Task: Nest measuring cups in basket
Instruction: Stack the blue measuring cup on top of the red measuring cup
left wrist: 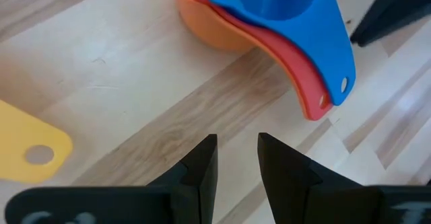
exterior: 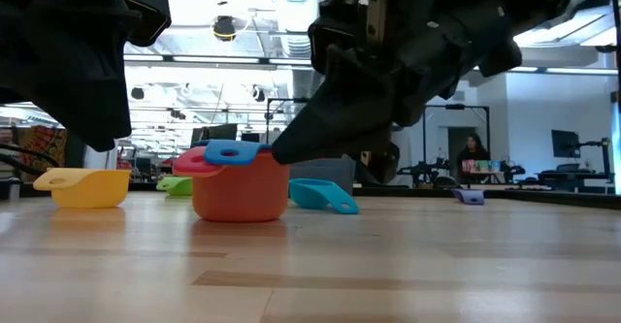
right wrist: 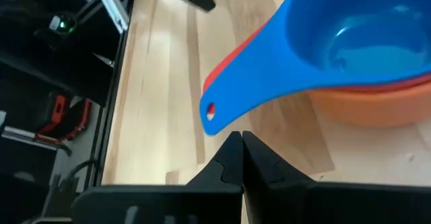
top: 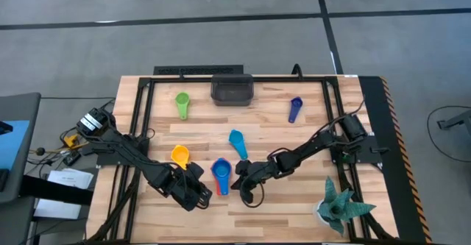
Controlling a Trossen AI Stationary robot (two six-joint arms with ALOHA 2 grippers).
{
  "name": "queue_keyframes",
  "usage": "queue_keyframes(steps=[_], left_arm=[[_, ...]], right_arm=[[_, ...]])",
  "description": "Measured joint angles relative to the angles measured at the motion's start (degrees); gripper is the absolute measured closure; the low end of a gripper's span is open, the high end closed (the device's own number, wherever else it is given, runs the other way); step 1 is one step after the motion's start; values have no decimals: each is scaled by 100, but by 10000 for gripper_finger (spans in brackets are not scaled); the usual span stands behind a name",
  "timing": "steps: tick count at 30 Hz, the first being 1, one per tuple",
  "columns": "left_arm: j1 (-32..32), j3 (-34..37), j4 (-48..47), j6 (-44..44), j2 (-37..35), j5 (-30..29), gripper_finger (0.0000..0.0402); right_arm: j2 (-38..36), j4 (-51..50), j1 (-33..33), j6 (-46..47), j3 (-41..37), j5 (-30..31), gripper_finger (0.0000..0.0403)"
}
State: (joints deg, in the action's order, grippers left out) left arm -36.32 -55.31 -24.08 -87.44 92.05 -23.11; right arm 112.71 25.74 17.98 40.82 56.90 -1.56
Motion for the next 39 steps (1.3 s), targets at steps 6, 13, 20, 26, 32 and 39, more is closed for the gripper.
queue_keyframes(steps=[6,13,20,26,32,39], left_arm=[[2,0,25,133,0,-5,307],[4,0,18,134,0,-7,307],[4,0,18,134,0,-12,307],[11,0,18,134,0,-26,307],[34,0,114,138,113,-375,307],[204,0,161,277,190,-355,307]], right_arm=[[-2,-37,-154,-14,4,0,390],[-2,18,-208,-131,51,-25,390],[-2,3,-238,-317,160,-155,390],[-5,-119,-284,-370,162,-277,390],[-108,-382,-165,-366,169,-282,390],[34,-316,-244,-330,151,-195,390]])
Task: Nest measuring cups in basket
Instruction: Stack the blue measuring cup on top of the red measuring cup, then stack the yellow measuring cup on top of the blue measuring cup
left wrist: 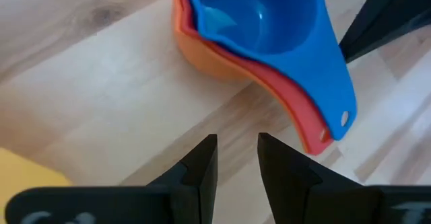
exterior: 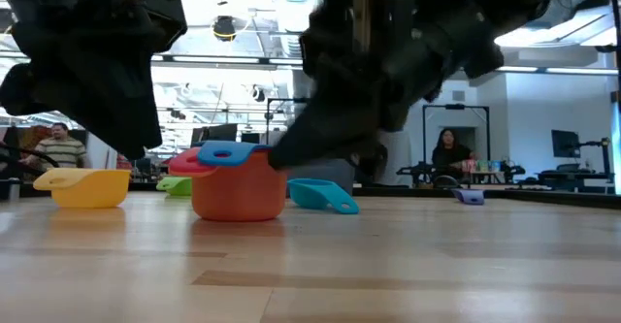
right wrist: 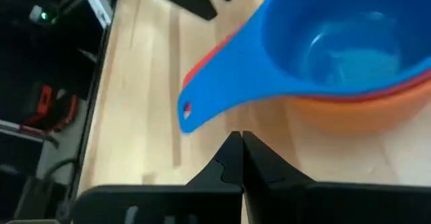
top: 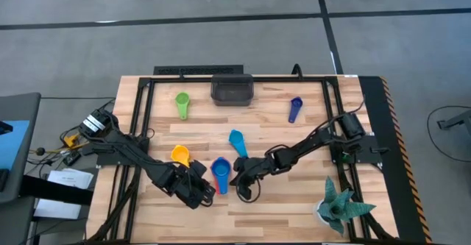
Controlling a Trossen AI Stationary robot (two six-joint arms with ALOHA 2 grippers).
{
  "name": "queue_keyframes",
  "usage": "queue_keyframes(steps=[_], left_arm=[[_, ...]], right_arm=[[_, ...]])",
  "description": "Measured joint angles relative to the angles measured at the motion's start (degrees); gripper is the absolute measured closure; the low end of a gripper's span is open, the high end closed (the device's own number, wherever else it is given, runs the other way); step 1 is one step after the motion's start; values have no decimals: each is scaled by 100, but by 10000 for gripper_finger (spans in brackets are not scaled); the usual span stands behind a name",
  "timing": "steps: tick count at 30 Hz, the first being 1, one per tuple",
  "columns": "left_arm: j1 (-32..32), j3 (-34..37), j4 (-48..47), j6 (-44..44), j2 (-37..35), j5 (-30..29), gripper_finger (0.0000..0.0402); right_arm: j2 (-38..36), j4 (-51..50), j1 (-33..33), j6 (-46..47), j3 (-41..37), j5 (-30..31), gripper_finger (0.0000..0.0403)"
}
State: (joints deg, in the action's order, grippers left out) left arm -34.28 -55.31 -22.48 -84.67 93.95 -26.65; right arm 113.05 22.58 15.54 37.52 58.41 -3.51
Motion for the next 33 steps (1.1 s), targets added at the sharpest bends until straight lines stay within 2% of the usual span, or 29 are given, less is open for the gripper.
queue_keyframes(steps=[11,26,33], left_arm=[[316,0,157,404,-2,221,307],[307,0,97,395,-56,591,307],[186,-11,-194,361,-333,515,307]], right_arm=[[252,83,-135,-35,325,-149,390],[250,19,-100,39,337,-312,390],[154,-1,-93,105,328,-417,390]])
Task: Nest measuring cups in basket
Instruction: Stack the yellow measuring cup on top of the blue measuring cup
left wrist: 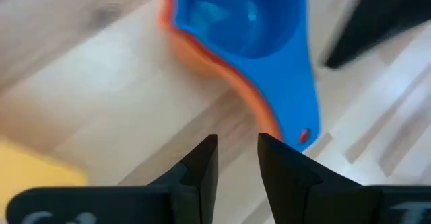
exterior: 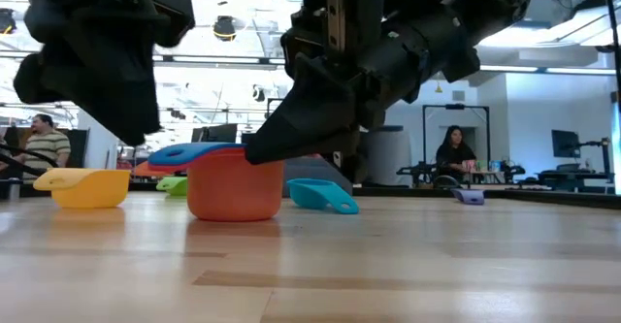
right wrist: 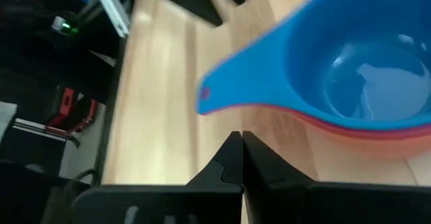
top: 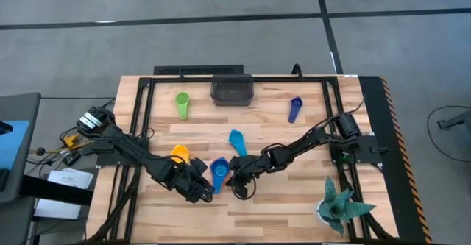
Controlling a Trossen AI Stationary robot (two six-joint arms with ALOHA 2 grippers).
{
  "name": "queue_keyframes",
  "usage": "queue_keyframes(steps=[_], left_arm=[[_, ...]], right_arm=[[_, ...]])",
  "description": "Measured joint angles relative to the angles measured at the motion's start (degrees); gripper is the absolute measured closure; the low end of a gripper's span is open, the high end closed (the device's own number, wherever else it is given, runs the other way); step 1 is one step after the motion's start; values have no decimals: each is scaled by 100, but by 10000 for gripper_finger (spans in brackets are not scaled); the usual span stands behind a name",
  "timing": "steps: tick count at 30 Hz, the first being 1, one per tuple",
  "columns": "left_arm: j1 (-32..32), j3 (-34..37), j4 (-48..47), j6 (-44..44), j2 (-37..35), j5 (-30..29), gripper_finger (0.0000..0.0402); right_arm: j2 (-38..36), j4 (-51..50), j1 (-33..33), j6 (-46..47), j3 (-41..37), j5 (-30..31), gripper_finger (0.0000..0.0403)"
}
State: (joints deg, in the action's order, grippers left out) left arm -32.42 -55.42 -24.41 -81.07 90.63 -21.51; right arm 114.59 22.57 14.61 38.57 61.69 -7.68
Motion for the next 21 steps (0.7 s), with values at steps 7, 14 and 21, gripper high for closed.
queue_keyframes(steps=[7,14,21], left_arm=[[-212,0,-383,-108,-373,-621,307],[-249,0,-328,58,-498,-731,307],[-333,0,-261,377,-947,-1296,307]], right_arm=[[-525,-3,2,-98,-9,118,390],[-1211,62,-13,-290,-7,341,390],[-1861,53,-2,-416,-4,584,390]])
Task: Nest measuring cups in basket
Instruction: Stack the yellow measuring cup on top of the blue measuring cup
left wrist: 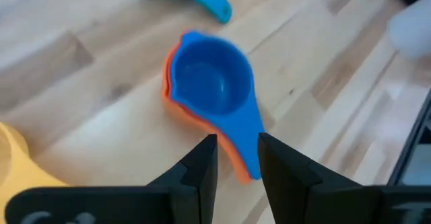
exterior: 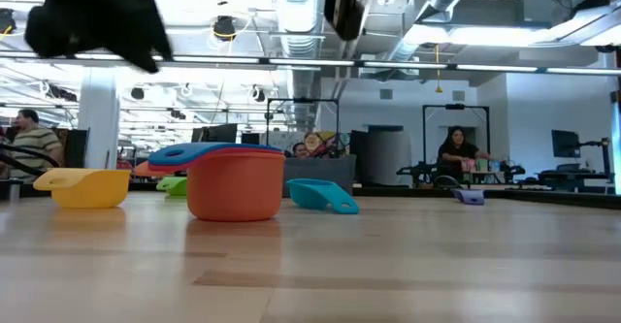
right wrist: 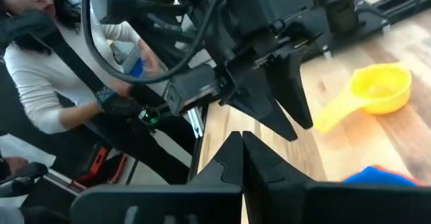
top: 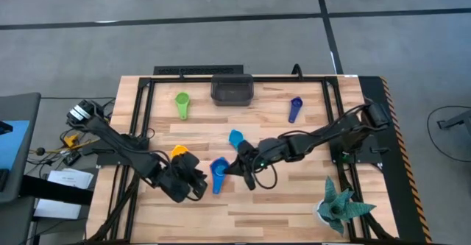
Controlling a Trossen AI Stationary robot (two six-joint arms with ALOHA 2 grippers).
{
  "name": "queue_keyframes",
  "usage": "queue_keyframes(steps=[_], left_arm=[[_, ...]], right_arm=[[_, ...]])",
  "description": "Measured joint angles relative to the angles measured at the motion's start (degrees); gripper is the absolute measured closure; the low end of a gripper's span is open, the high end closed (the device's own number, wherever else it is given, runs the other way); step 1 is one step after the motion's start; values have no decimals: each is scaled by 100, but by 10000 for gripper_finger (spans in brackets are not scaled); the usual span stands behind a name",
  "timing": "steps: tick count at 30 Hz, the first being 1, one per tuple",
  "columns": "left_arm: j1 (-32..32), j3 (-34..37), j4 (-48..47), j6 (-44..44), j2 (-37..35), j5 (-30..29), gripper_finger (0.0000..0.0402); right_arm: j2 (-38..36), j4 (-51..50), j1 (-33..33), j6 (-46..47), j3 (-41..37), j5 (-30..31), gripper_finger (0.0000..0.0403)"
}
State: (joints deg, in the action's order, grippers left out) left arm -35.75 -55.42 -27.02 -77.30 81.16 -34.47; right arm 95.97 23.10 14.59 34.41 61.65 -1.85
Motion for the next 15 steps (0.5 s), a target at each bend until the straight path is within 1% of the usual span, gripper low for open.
queue_keyframes(steps=[3,7,12,15], left_arm=[[-26,0,-26,174,-171,-168,307],[-28,0,-27,444,-295,-196,307],[-28,0,-239,740,-507,-206,307],[-16,0,-531,787,-695,-236,307]], right_arm=[[-173,38,39,1,0,96,390],[-354,211,126,-79,0,205,390],[-520,476,164,-612,0,184,390],[-530,592,206,-979,0,179,389]])
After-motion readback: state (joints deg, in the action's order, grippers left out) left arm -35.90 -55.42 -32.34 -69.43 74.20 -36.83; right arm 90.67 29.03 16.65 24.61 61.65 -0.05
